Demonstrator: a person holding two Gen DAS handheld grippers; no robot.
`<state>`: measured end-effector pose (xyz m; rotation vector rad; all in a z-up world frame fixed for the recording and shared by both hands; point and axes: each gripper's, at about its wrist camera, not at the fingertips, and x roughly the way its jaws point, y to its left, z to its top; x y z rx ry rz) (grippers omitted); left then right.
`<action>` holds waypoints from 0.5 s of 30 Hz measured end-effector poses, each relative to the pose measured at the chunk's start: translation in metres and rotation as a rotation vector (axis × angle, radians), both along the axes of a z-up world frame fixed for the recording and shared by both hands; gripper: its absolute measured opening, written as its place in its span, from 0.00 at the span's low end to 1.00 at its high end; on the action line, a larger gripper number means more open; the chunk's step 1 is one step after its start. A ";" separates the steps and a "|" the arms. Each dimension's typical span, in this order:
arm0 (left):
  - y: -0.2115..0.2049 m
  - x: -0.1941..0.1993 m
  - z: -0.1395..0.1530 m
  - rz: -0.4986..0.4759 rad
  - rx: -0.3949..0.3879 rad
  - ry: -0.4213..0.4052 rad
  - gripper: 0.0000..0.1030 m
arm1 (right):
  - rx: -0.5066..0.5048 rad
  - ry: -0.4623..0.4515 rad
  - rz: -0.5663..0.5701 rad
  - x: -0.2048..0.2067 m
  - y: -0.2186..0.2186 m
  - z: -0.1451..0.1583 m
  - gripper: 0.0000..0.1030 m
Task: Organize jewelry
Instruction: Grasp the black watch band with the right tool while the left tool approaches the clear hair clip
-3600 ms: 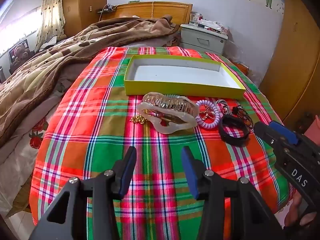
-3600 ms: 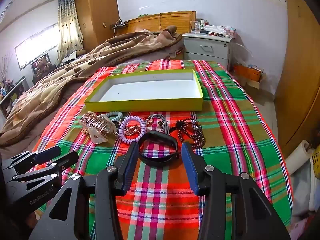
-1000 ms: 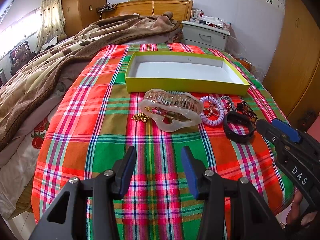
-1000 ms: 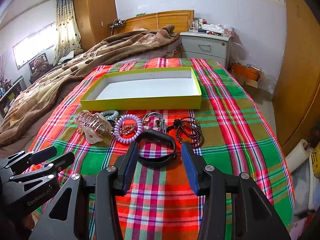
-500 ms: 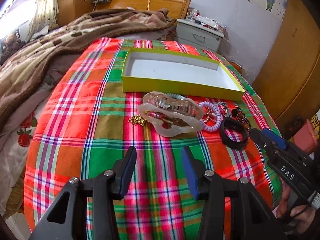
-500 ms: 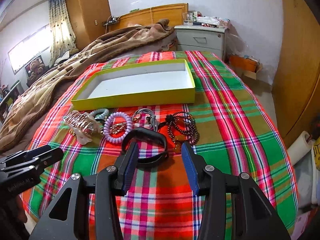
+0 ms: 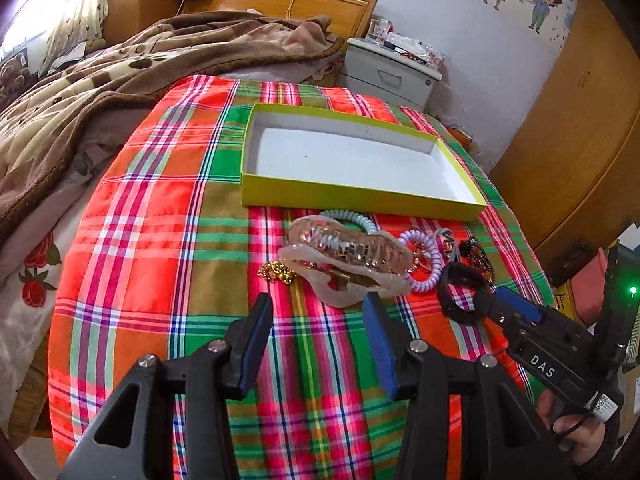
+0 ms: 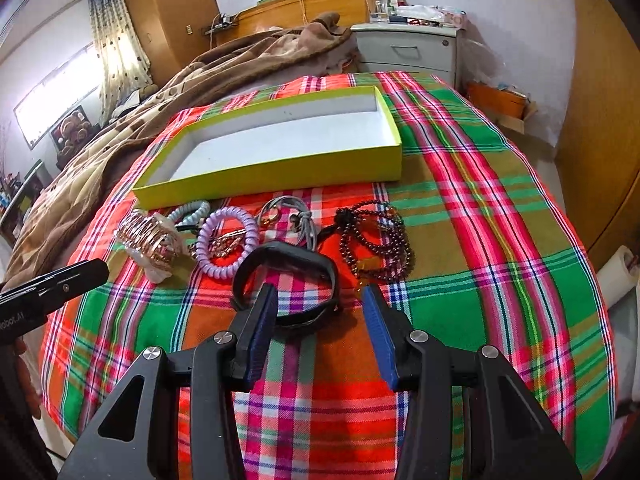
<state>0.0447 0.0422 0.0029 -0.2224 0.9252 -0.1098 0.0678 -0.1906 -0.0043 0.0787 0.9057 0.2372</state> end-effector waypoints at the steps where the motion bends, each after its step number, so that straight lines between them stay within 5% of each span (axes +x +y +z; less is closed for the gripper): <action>1: 0.001 0.002 -0.001 -0.001 -0.002 0.005 0.47 | -0.001 0.003 -0.003 0.002 0.000 -0.001 0.34; 15: 0.006 0.020 -0.005 0.004 -0.080 0.025 0.47 | -0.058 0.021 0.030 0.014 0.008 -0.005 0.16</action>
